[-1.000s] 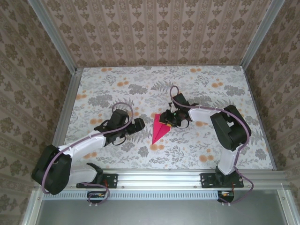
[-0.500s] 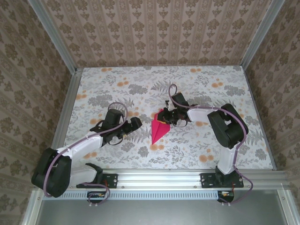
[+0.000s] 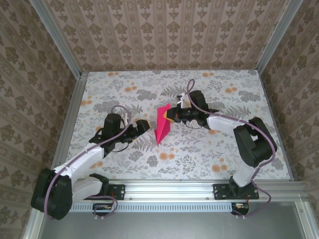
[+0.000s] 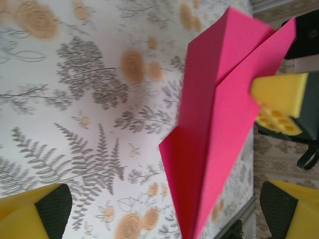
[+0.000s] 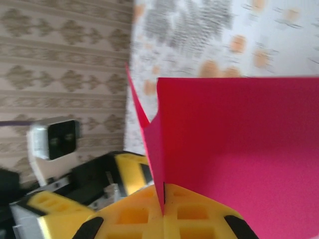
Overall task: Fold a paper plane with a square sheet of paper (pick it up from the middle)
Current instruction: Pick up the paper from the center of the table, then turn over the paper at the center of the table.
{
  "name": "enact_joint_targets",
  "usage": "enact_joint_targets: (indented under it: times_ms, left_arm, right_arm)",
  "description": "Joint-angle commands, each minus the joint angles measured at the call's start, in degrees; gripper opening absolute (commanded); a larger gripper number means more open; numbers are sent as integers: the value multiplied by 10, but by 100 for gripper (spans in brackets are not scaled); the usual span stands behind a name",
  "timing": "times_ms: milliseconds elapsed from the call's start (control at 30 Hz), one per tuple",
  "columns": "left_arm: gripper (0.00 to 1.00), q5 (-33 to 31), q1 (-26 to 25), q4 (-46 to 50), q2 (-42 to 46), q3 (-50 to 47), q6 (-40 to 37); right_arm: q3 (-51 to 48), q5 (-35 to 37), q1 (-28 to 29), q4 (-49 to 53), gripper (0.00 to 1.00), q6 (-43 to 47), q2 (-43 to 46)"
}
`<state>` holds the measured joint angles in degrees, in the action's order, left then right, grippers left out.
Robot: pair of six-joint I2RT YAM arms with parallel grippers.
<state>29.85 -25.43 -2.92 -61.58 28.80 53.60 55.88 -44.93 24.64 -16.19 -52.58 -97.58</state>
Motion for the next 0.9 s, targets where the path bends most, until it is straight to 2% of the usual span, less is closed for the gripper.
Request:
enact_joint_targets:
  times_ms: [0, 200, 467, 633, 867]
  left_arm:
    - [100, 29, -4, -24, 23, 22, 7]
    - [100, 54, -34, -98, 15, 32, 27]
    - [98, 45, -62, -208, -12, 28, 79]
    - [85, 23, -66, -241, 1, 26, 85]
    - [67, 10, -73, -224, 26, 25, 60]
  right_arm:
    - [15, -77, -6, -81, 3, -71, 23]
    - [19, -112, -6, -192, 3, -163, 15]
    - [9, -123, -6, -248, 4, -208, 2]
    - [3, -124, -6, -249, 4, -210, -4]
    - [-20, -126, -6, -294, 4, -235, -20]
